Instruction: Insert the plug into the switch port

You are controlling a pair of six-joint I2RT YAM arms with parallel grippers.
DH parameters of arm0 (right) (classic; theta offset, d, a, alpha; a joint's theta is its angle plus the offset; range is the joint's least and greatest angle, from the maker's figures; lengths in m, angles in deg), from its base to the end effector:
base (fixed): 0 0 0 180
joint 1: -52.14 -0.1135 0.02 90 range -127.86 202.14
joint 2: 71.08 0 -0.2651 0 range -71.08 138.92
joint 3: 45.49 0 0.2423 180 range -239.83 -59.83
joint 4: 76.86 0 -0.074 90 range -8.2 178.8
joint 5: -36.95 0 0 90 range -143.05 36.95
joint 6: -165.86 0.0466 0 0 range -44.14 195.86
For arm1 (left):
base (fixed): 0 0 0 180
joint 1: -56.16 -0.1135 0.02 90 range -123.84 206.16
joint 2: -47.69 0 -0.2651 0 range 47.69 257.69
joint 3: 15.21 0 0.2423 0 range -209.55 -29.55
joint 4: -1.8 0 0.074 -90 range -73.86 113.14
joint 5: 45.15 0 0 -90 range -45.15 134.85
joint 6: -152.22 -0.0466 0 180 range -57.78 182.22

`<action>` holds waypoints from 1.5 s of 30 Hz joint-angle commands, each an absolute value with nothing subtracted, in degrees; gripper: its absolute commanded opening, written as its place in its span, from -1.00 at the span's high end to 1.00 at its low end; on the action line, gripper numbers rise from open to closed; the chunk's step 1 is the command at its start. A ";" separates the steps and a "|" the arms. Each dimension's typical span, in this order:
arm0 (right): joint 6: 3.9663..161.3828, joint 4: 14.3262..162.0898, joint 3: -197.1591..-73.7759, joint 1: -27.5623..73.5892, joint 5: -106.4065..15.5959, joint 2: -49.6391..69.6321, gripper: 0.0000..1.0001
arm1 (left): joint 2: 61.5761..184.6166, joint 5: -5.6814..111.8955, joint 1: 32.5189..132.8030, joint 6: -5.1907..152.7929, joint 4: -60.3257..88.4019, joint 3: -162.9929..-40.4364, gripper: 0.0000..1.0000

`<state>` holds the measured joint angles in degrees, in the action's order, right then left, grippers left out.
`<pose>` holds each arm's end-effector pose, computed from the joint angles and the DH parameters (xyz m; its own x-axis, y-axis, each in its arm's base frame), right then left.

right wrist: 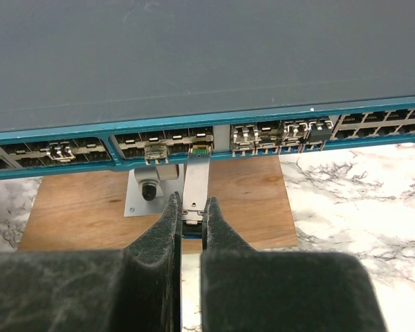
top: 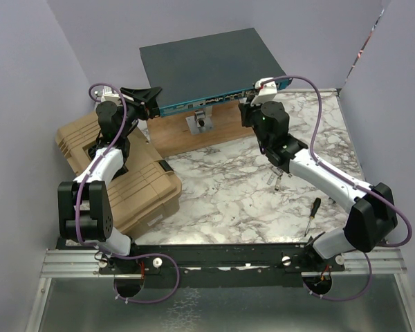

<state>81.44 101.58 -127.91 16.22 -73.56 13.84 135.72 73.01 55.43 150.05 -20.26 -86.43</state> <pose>0.2978 0.1956 0.3587 -0.0830 0.0524 -0.9952 -0.2596 0.9630 0.0723 0.3577 -0.0174 0.3189 -0.4549 -0.8869 -0.0809 0.1088 0.0348 -0.9935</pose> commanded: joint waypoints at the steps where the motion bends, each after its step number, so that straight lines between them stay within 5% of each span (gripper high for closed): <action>1: 83.08 107.47 -127.11 15.32 -64.51 11.78 0.99 | 136.85 73.85 59.23 144.85 -14.56 -86.30 0.99; 29: 88.95 102.25 -129.87 21.17 -58.56 14.02 0.99 | 136.67 73.94 59.24 144.66 -14.27 -86.67 0.99; 45: 82.50 97.77 -131.45 21.20 -65.21 14.61 0.99 | 136.54 73.94 59.28 144.64 -14.18 -86.61 0.99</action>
<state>86.21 92.22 -132.69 21.38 -64.40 13.78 135.22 72.24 55.78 149.33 -19.12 -86.43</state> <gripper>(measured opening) 0.056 0.494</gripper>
